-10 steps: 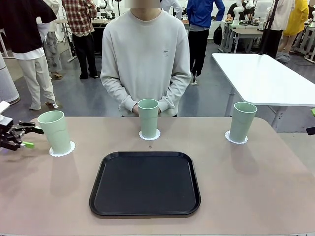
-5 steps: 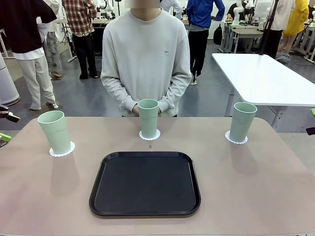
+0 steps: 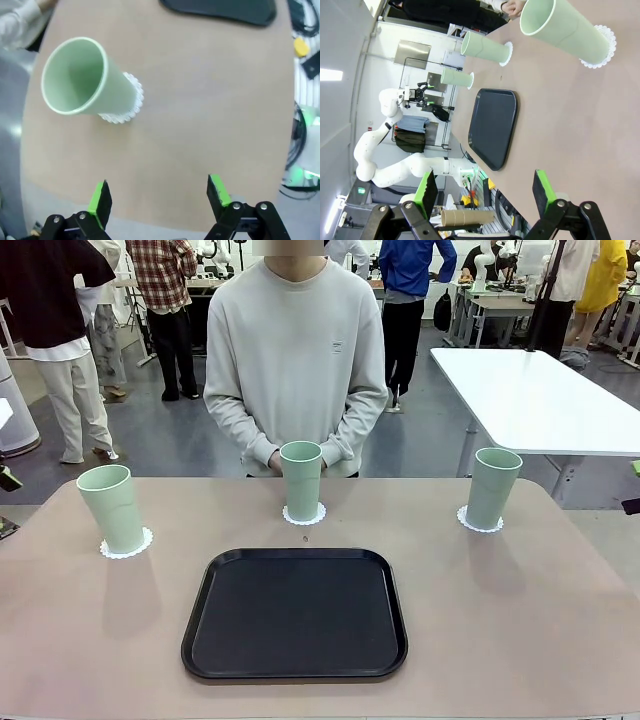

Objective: Place coasters on the table and set cups on them.
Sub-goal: Take one Reusable plastic cup from the Flat Tray and place it on a coaster set by the human.

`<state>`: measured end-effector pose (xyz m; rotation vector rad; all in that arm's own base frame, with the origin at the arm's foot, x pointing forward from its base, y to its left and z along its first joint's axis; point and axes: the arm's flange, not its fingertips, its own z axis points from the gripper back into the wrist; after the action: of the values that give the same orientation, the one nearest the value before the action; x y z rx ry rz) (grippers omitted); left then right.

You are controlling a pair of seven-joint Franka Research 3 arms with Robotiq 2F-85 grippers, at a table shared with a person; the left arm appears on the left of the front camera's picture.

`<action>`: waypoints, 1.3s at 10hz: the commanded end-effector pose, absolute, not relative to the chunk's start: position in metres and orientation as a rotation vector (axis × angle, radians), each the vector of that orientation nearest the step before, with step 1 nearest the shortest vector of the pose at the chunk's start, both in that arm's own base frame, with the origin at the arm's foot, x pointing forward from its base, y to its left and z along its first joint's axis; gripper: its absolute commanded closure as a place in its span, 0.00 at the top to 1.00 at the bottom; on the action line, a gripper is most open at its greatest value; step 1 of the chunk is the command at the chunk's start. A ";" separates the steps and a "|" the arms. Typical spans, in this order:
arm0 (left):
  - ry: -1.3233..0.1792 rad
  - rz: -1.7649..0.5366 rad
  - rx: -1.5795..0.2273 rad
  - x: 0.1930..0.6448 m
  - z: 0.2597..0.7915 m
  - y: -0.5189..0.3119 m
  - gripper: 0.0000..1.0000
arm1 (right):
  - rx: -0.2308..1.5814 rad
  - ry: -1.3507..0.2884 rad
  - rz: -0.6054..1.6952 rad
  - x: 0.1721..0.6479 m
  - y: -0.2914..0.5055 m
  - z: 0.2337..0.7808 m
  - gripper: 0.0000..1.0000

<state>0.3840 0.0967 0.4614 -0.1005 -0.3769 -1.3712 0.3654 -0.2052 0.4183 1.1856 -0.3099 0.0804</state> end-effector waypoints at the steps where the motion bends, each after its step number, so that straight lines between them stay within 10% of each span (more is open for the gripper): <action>1: -0.258 -1.385 -0.093 0.361 0.483 0.083 1.00 | 1.186 -0.309 0.069 0.366 -0.205 0.419 1.00; 13: -0.190 -1.404 -0.073 0.348 0.493 0.076 1.00 | 1.186 -0.309 0.069 0.366 -0.205 0.419 1.00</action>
<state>0.3455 0.0777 0.4943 -0.0934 -0.2017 -1.4252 0.3654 -0.2052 0.4183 1.1856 -0.3099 0.0803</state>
